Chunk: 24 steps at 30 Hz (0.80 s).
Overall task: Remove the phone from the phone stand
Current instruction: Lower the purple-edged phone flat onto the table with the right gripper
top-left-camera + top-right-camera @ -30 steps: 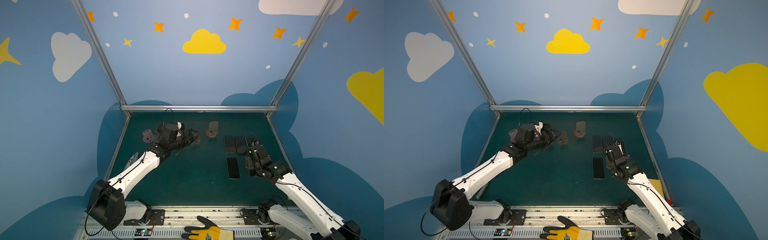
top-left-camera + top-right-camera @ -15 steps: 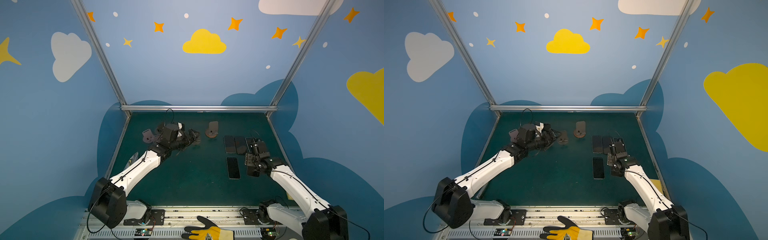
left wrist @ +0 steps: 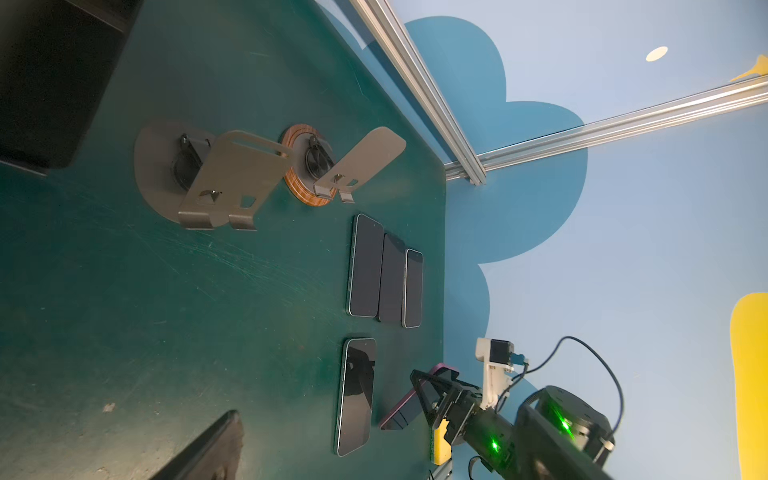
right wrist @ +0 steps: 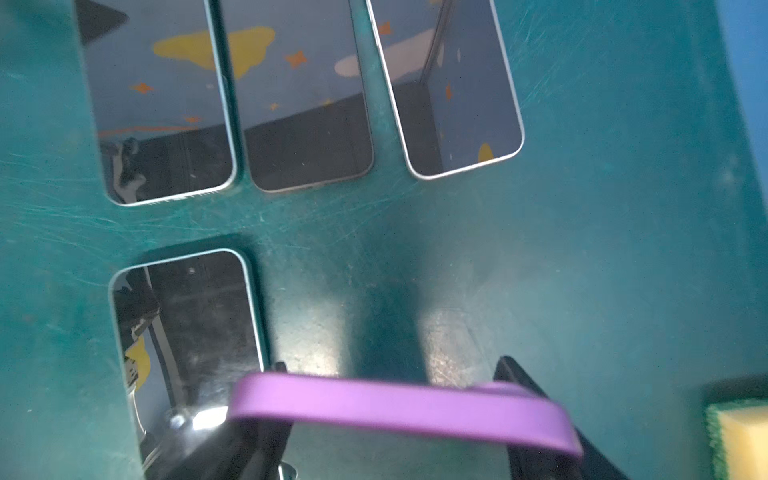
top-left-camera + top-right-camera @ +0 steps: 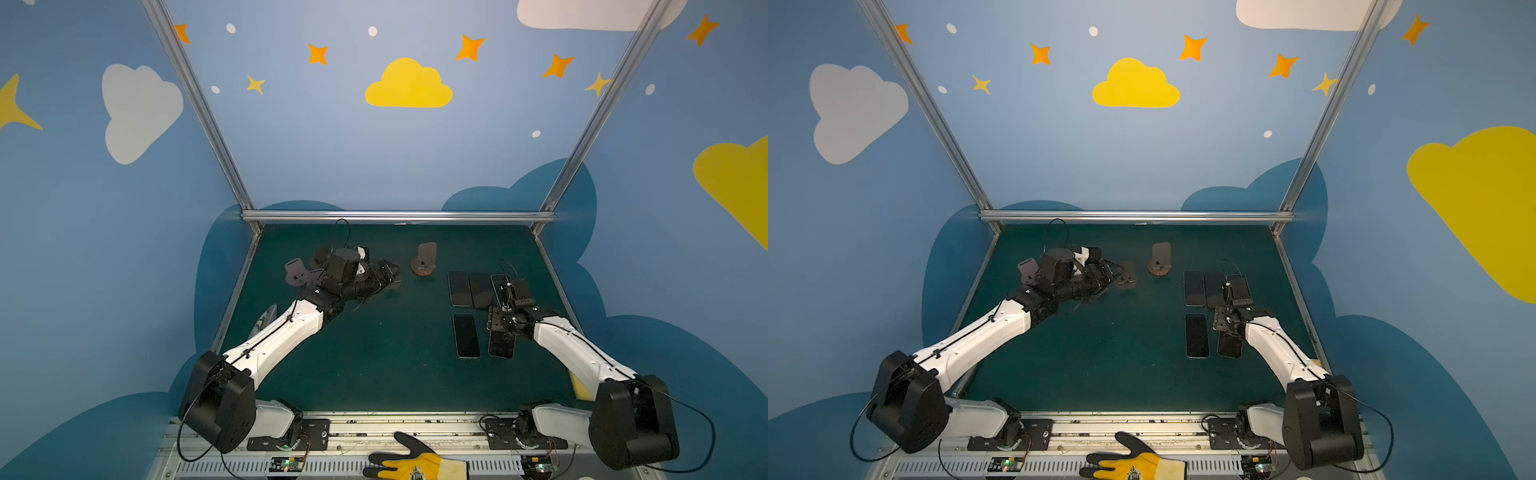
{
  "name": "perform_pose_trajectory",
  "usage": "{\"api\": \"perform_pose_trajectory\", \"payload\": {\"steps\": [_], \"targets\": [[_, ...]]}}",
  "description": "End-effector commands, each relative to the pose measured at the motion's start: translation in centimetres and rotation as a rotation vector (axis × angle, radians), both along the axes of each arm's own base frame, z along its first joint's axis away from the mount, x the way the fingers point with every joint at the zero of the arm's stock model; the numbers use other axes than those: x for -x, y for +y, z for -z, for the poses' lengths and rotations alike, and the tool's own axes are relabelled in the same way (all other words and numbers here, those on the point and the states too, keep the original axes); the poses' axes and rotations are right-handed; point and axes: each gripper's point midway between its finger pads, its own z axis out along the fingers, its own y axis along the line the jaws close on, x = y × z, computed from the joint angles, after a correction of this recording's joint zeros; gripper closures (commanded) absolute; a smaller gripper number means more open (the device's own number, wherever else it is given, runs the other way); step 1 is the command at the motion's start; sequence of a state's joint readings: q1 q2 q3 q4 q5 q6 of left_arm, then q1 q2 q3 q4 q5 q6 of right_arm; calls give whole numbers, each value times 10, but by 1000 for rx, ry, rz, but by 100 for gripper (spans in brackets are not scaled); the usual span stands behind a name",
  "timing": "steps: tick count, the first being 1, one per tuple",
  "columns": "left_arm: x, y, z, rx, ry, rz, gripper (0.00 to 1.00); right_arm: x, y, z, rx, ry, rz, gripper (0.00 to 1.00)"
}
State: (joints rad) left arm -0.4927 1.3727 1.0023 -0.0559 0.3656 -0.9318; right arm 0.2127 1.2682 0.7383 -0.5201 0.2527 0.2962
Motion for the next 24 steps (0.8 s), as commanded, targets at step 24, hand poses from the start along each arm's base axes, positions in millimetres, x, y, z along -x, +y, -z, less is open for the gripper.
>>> {"api": "perform_pose_trajectory", "payload": {"steps": [24], "targets": [[1, -7, -4, -54, -41, 18, 0, -13, 14, 21, -22, 313, -33, 40]]}}
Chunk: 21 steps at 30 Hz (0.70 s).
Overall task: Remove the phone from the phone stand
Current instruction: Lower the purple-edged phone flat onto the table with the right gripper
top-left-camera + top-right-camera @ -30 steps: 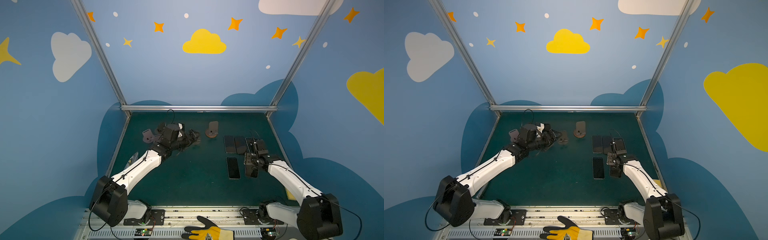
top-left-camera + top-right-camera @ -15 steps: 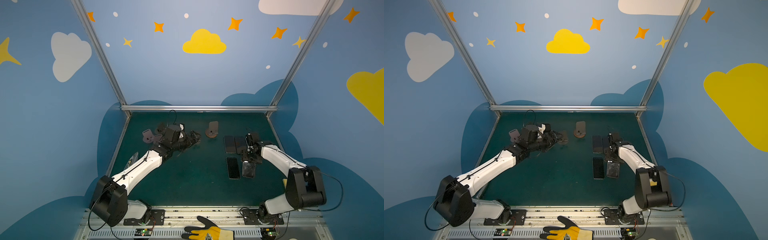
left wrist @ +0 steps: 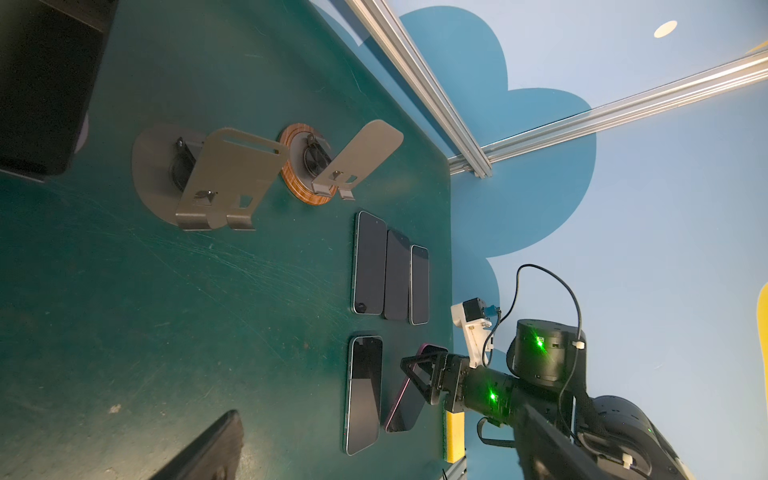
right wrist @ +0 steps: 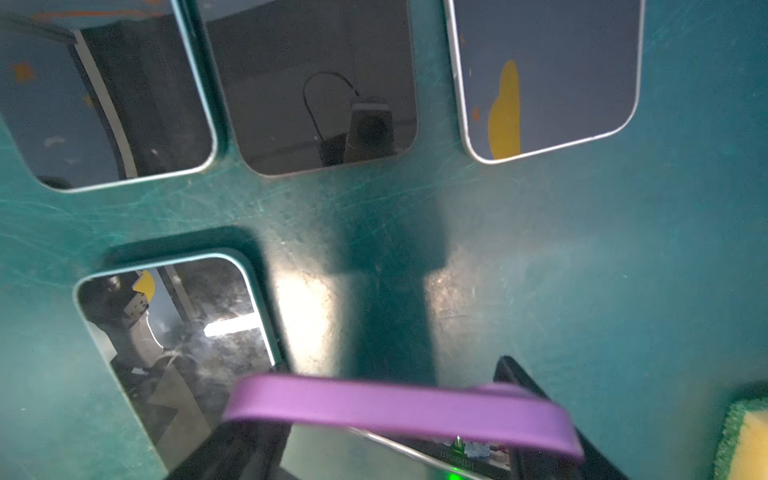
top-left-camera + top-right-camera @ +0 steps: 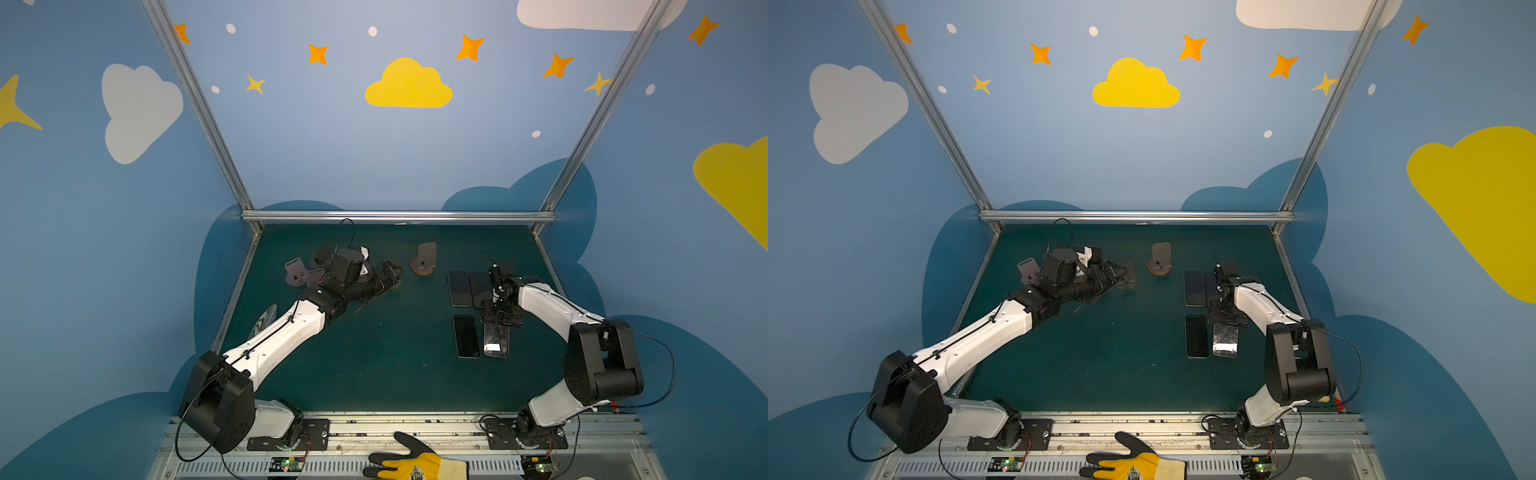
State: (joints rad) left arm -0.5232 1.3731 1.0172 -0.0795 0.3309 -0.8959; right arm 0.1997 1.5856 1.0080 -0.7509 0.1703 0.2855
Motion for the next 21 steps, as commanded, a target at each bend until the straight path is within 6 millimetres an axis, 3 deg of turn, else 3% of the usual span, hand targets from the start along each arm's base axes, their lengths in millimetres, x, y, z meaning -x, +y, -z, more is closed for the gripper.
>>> {"api": "perform_pose_trajectory", "payload": {"steps": [1, 21], "targets": [[-3, 0, -3, -15, -17, -1, 0, 0, 1, 1, -8, 29, -11, 40], [-1, 1, -8, -13, -33, 0, 0, -3, -3, 28, 19, 114, -22, 36]]}}
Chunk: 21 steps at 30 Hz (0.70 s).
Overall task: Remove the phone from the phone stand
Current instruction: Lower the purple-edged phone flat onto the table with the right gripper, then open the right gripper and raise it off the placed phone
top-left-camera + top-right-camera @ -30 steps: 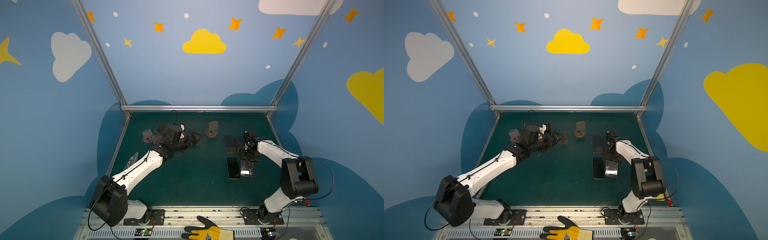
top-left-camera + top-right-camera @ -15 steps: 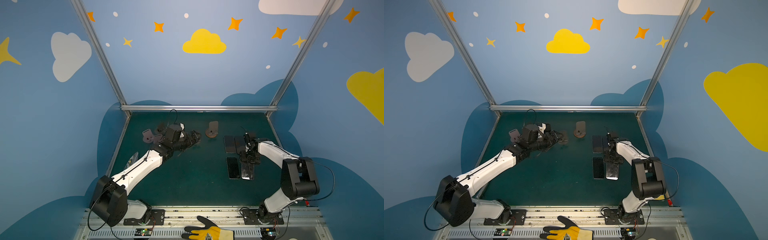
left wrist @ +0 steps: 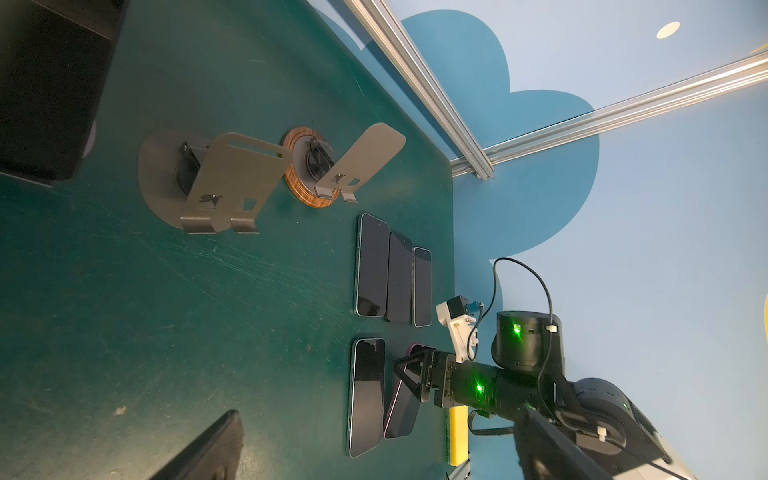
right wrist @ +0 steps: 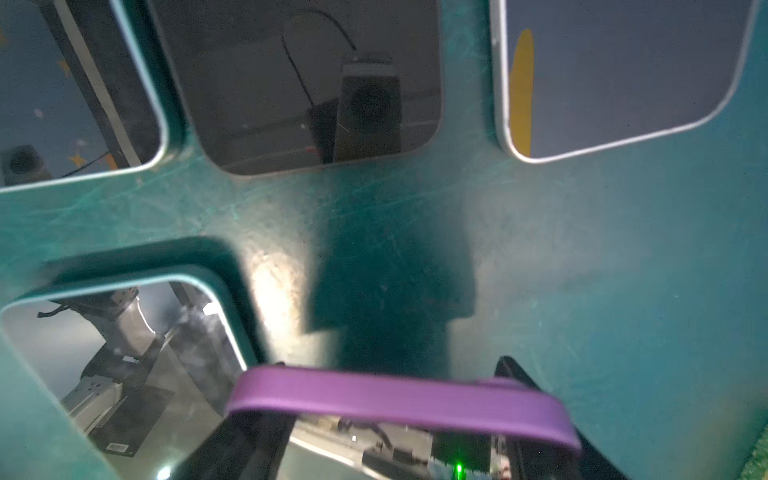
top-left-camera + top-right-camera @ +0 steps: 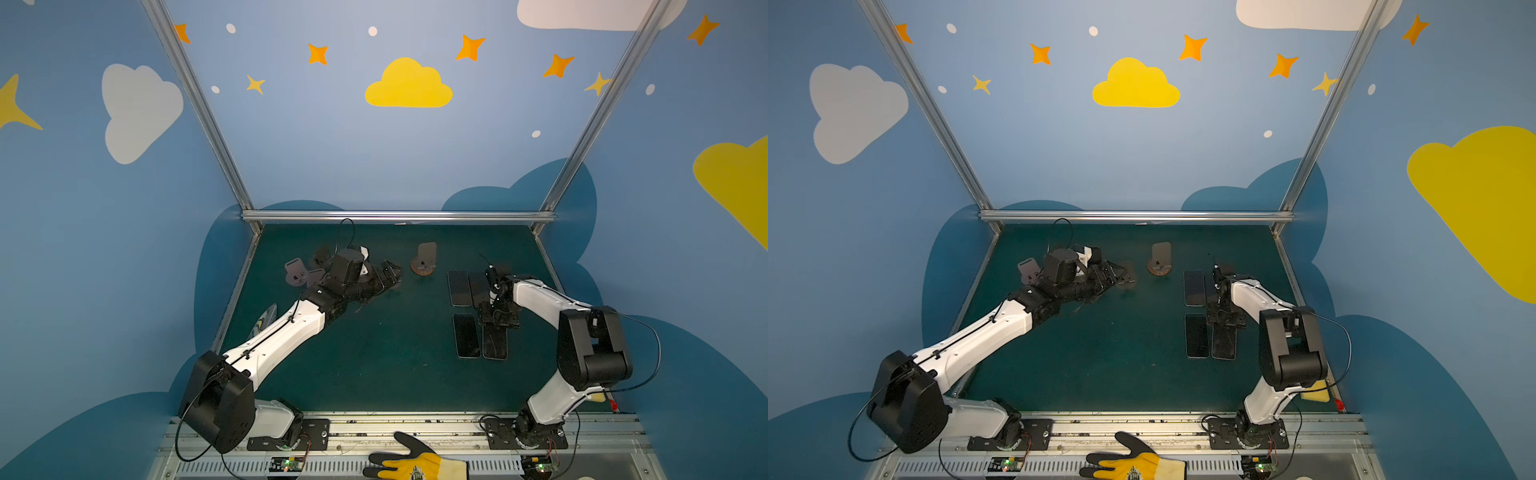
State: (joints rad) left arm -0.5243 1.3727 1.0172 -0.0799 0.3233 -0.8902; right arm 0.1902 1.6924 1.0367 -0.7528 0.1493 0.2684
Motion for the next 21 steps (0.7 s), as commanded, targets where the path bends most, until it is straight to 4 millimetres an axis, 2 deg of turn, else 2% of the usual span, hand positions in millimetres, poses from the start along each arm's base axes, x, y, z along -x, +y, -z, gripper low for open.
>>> {"api": "perform_pose_trajectory", "payload": {"steps": [1, 16, 18, 21], "targets": [[-1, 1, -8, -6, -27, 1, 0, -3, -2, 6, 15, 36, -21, 36], [-1, -4, -3, -4, -13, 15, 0, -5, -2, 17, 29, 76, -36, 27], [-1, -5, -2, -2, -15, 18, 0, -7, -9, 16, 83, 64, -26, 26], [-2, -5, -1, -8, -12, 17, 0, -6, -7, 17, 111, 62, -41, 24]]}}
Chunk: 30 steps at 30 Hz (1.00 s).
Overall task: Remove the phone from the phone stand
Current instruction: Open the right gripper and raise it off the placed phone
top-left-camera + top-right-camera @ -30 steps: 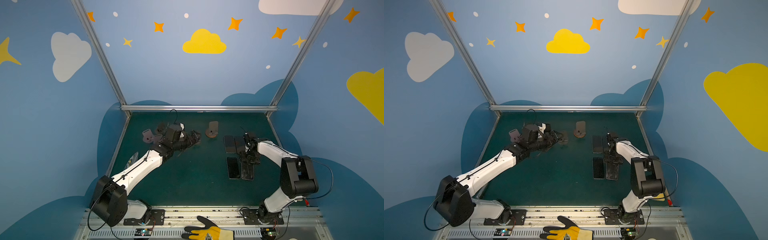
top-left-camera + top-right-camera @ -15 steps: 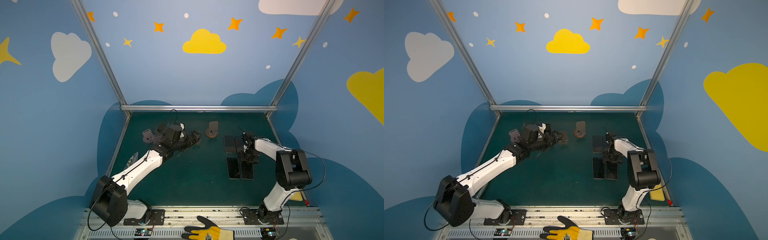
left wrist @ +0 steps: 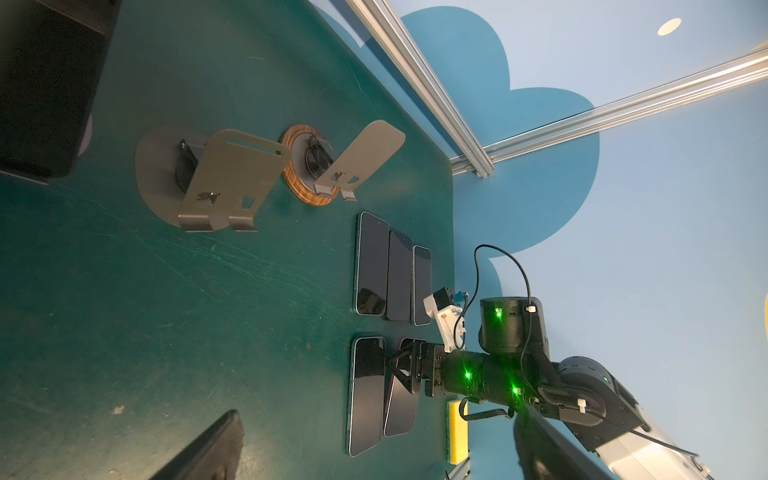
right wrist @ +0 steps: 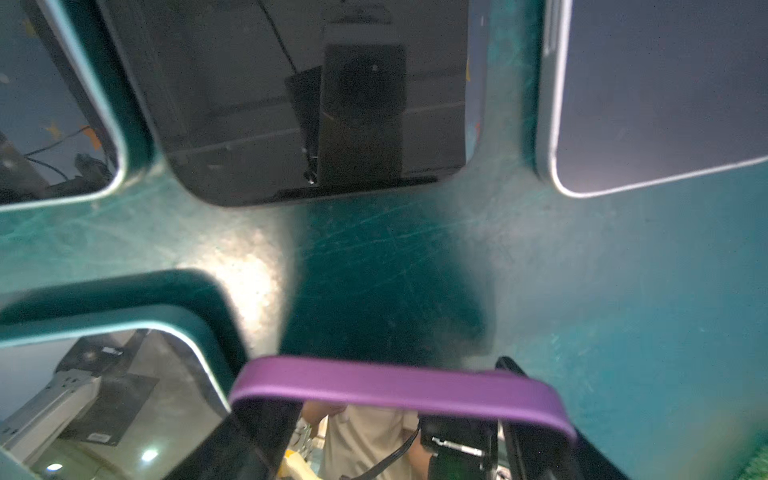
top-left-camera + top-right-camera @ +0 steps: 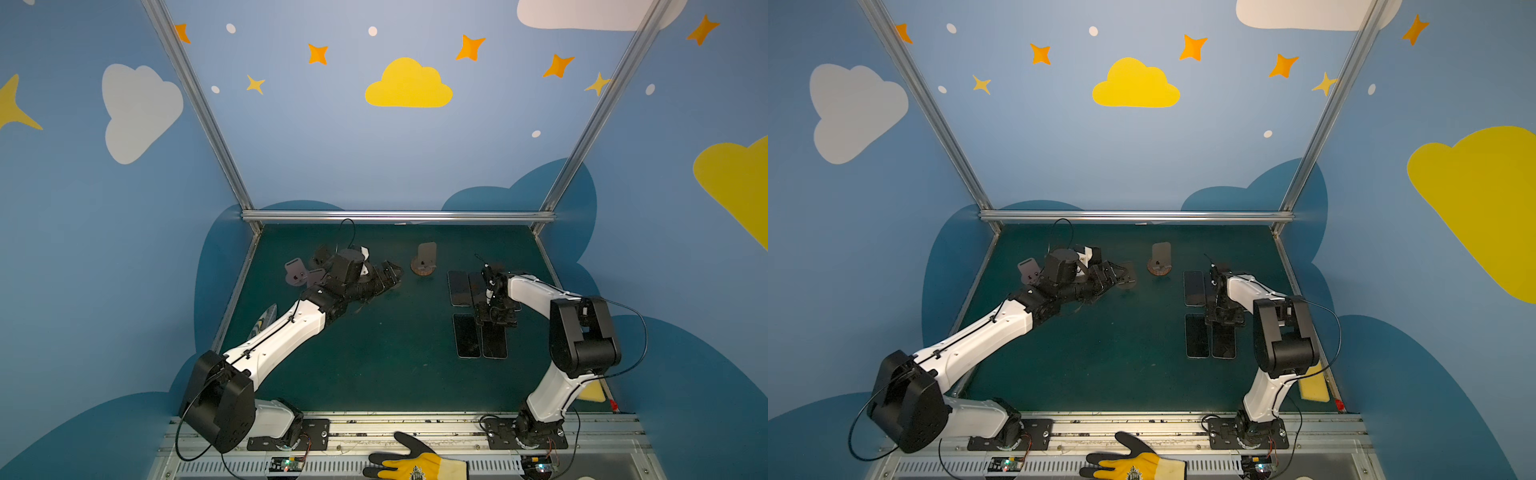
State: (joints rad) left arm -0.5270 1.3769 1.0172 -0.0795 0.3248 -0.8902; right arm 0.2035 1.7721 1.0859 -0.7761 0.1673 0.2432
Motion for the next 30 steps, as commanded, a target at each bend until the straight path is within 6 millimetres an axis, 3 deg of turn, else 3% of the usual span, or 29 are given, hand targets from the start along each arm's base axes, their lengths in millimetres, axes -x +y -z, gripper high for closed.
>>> {"api": "perform_pose_trajectory", "payload": {"steps": [1, 12, 17, 21, 30], "targets": [[-2, -3, -3, -9, -16, 14, 0, -1, -8, 8, 80, 13, -12, 23], [-1, 0, -9, -13, -38, 9, 0, -1, -4, 12, 77, 47, -24, 22], [-1, 2, -13, -22, -53, 0, 0, -4, -5, 2, 89, 11, -11, 22], [-2, 6, -17, -37, -75, -10, 0, -13, -3, -26, 64, -80, 23, 21], [-8, 31, -32, -75, -131, -81, 0, -33, 19, -119, 23, -341, -4, 18]]}}
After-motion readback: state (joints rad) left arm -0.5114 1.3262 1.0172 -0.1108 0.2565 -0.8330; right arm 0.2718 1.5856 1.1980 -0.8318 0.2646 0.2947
